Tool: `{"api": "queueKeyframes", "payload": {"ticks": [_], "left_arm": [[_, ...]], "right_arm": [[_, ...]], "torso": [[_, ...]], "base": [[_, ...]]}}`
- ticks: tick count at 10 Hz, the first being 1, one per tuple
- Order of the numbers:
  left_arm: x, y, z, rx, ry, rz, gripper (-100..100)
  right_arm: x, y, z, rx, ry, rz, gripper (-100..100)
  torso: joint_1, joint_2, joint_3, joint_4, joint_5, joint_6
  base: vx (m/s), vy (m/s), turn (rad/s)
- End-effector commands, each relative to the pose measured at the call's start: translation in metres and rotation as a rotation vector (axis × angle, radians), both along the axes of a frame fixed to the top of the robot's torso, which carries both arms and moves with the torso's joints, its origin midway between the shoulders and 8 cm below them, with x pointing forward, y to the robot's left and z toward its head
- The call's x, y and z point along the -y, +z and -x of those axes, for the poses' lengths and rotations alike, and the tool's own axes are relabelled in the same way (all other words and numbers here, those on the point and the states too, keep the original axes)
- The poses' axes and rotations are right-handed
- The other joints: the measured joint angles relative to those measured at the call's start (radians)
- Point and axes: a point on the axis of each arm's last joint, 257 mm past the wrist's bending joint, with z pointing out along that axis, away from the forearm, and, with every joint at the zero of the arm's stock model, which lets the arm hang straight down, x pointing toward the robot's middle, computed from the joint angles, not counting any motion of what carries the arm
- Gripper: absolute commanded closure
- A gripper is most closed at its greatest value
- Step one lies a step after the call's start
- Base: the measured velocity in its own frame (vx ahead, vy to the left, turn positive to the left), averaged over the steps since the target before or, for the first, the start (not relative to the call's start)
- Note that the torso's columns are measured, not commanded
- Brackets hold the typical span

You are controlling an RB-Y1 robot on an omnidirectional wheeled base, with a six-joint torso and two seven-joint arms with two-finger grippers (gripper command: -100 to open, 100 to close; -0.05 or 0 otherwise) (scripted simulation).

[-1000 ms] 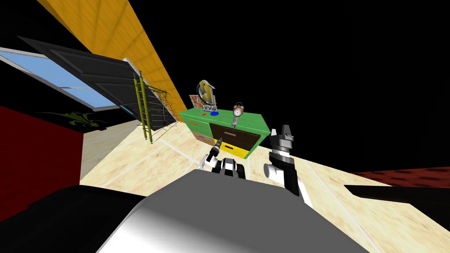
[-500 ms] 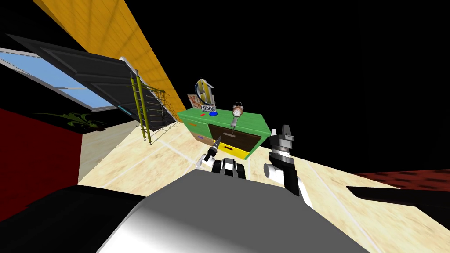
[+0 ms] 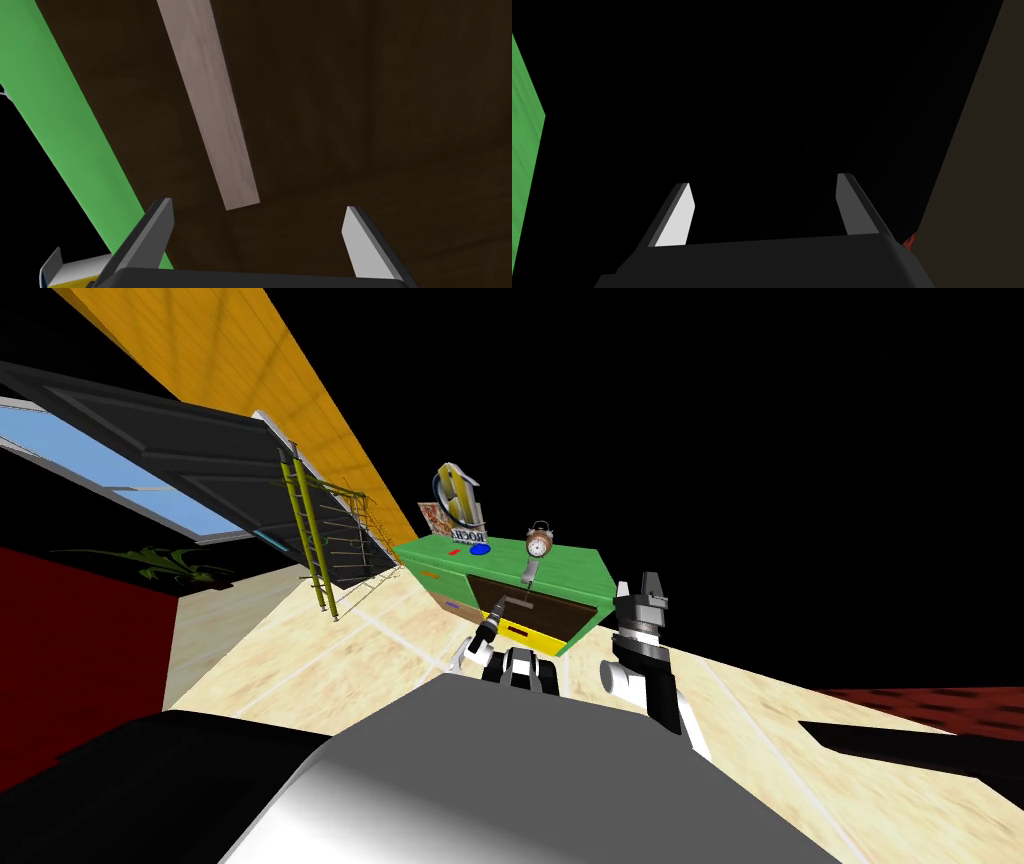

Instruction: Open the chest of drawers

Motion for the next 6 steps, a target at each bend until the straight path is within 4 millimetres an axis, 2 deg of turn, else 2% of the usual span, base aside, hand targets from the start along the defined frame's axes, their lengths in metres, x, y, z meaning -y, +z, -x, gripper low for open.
{"api": "queueKeyframes", "payload": {"ticks": [1,2,3,4,5,6], "left_arm": [[0.012,0.0073,-0.0029,0.004,0.013,0.048,-100],[0.0096,0.0049,-0.002,0.003,0.01,0.037,-100],[0.0172,0.007,0.0001,0.003,0.016,0.039,-100],[0.0138,0.0065,-0.0005,0.003,0.014,0.04,-100],[0.0144,0.0068,-0.0005,0.003,0.014,0.039,100],[0.0151,0.0093,0.0022,0.006,0.011,0.039,100]], "right_arm": [[0.0,0.0,0.0,0.0,0.0,0.0,0],[0.0,0.0,0.0,0.0,0.0,0.0,0],[0.0,0.0,0.0,0.0,0.0,0.0,0],[0.0,-0.0001,0.0,0.0,0.0,0.0,0],[0.0,0.0,0.0,0.0,0.0,0.0,0],[0.0,0.0,0.0,0.0,0.0,0.0,0]], "torso": [[-0.001,-0.002,-0.001,0.0,0.0,0.0],[-0.002,-0.004,-0.003,-0.001,-0.001,0.0],[-0.002,-0.006,-0.004,-0.002,-0.001,0.0],[-0.001,-0.012,-0.007,-0.003,0.0,0.0],[-0.002,-0.009,-0.006,-0.003,0.0,0.0],[-0.002,-0.004,-0.003,-0.001,-0.001,0.0]], "base": [[0.0,0.0,0.0],[0.0,0.0,0.0],[0.101,0.014,-0.036],[0.065,0.009,-0.01],[0.009,0.001,0.003],[-0.066,0.022,0.021]]}}
